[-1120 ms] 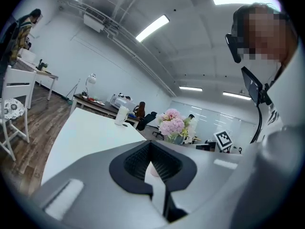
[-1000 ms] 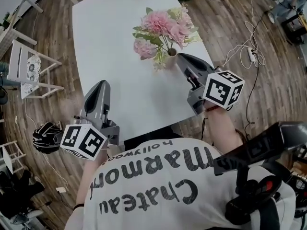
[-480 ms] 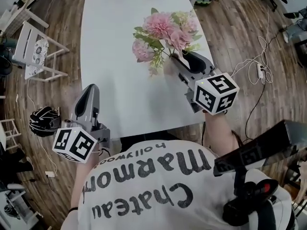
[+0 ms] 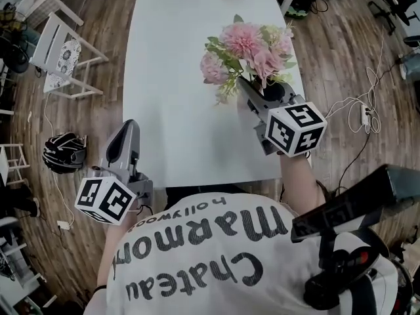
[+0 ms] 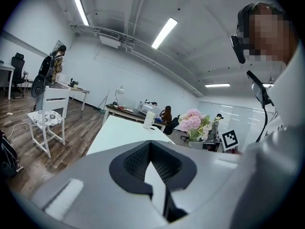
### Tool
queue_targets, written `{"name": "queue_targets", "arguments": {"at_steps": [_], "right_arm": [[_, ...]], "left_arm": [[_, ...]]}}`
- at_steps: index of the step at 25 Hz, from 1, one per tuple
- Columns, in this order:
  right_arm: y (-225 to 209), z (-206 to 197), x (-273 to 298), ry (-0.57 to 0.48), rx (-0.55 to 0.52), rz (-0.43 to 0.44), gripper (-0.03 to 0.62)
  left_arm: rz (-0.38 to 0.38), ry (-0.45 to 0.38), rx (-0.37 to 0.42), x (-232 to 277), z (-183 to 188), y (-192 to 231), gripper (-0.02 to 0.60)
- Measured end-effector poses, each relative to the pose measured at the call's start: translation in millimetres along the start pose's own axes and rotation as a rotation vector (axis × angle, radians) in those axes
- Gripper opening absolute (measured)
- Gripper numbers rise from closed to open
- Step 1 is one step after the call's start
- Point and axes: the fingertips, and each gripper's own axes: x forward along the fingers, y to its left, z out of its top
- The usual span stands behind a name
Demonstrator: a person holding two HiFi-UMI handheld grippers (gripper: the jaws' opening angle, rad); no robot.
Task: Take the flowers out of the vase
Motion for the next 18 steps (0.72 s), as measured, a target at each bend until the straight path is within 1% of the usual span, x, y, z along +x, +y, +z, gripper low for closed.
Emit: {"name": "queue_targets", "arguments": {"at_steps": [3, 5, 7, 10, 11, 13, 18], "right_arm": [[-1, 1, 4, -0.007, 0.035, 0.022, 0.178], [-2, 2, 4, -0.009, 0.031, 0.03, 0.17], [-2, 3, 3, -0.008, 0.011, 0.029, 0.164], [0, 2, 0, -0.01, -0.005, 0.033, 0.125], [0, 2, -2, -0.015, -0.004, 0.037, 0.101], [-3, 5, -4, -0.028, 0.008, 0.041, 0.081], [-1, 18, -2, -0.055, 0.03, 0.041, 0.074]], "left_arm": [[-0.001, -0.006, 0.005, 1, 0, 1, 0.003], [-0.007, -0.011, 0.011, 3, 0, -1, 0.003], [0.006, -0.005, 0.0, 2, -2, -2, 0.003], [0.02, 0.001, -0.016, -1, -8, -3, 0.003], [0.021, 0.003, -0.018, -1, -10, -4, 0.003], [0.02, 0.007, -0.019, 0, -12, -6, 0.003], [0.007, 0.018, -0.023, 5, -8, -5, 0.003]]}}
